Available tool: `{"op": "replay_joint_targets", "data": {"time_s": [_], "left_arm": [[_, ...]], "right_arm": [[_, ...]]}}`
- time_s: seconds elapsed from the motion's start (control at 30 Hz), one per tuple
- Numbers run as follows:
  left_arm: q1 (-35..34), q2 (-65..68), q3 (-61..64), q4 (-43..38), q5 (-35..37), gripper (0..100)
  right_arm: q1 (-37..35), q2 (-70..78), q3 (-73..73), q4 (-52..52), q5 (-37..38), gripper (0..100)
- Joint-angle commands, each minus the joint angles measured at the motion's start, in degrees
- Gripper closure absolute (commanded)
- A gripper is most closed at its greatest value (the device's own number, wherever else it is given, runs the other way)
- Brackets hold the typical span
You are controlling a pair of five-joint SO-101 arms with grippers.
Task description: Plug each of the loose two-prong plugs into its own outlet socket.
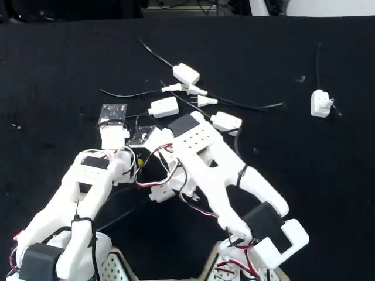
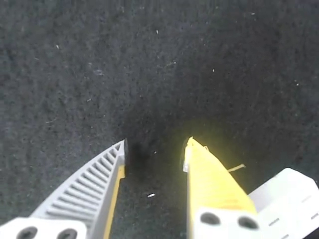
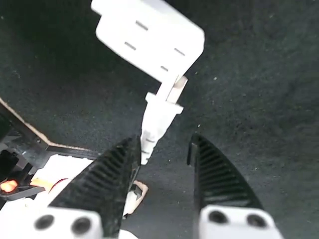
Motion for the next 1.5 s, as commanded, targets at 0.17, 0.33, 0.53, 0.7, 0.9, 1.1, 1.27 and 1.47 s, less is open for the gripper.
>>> {"op": "replay_joint_targets", "data": {"time_s": [0.17,0.33,0.53,0.7,0.9,1.1,1.27,1.47], "left_arm": [[-0.1,-0.2,-2.7,0.1,-0.3,81],[-0.1,-0.2,-2.8,0.1,-0.3,81],[-0.1,-0.2,-2.7,0.1,-0.3,81],[-0.2,-0.2,-2.7,0.1,-0.3,81],[-0.2,-0.2,-2.7,0.1,-0.3,81],[-0.2,-0.2,-2.8,0.1,-0.3,81],[-0.2,-0.2,-2.8,0.1,-0.3,81],[-0.2,-0.2,-2.8,0.1,-0.3,81]], "right_arm": [[1.1,-0.1,-0.4,1.7,1.6,93.3],[1.1,-0.1,-0.3,2.5,1.7,82.3],[1.1,1.0,-0.3,2.5,2.9,82.2],[1.2,7.1,-0.7,2.4,5.2,81.9],[1.1,9.5,-3.9,2.9,5.3,84.2],[1.2,9.0,-8.9,6.9,5.4,98.8],[2.4,3.4,-17.0,10.5,5.4,98.8],[8.6,-3.6,-17.2,5.2,5.4,98.8]]}}
